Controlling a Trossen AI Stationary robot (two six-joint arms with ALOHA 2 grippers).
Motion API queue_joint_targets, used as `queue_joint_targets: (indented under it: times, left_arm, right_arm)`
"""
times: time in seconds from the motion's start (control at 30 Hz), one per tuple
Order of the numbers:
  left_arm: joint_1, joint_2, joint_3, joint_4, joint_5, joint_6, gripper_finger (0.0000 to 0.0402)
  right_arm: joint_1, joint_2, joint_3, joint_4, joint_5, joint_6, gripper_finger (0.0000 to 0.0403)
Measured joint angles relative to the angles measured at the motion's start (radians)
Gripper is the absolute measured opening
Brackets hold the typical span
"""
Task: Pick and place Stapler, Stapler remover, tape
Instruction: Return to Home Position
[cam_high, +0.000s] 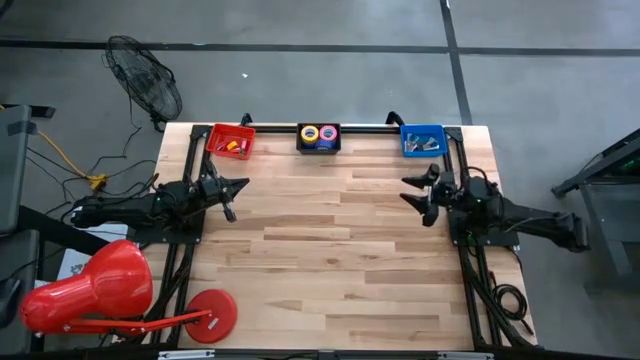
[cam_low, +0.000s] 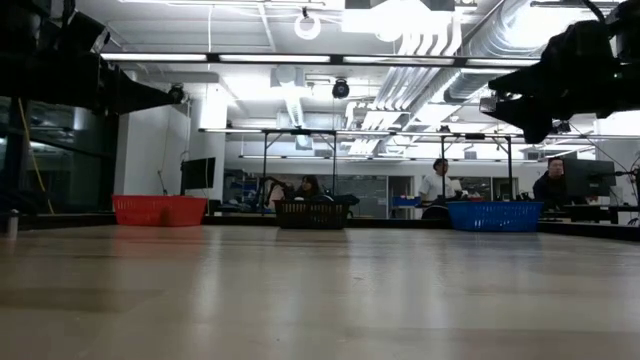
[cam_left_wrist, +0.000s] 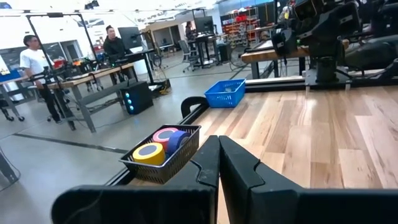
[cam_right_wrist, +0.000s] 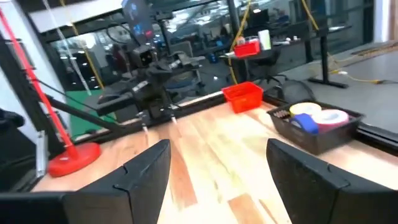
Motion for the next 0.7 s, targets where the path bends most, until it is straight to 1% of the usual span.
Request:
queue_joint_targets:
  times: [0.07,0.2,0.7]
  left_arm:
    - [0.0,0.0,0.0,0.0,0.0,0.0,0.0003]
    - [0.0,0.0,0.0,0.0,0.0,0.0,0.0003]
    - [0.0,0.0,0.001,0.0,0.001,0.0,0.0003]
  right_arm:
    - [0.009,0.001,0.0,-0.021,0.015,0.02,0.0256]
    - [0.011,0.001,0.0,-0.057,0.007,0.076,0.0256]
    - [0.011,0.001,0.0,-0.062,0.007,0.073,0.0256]
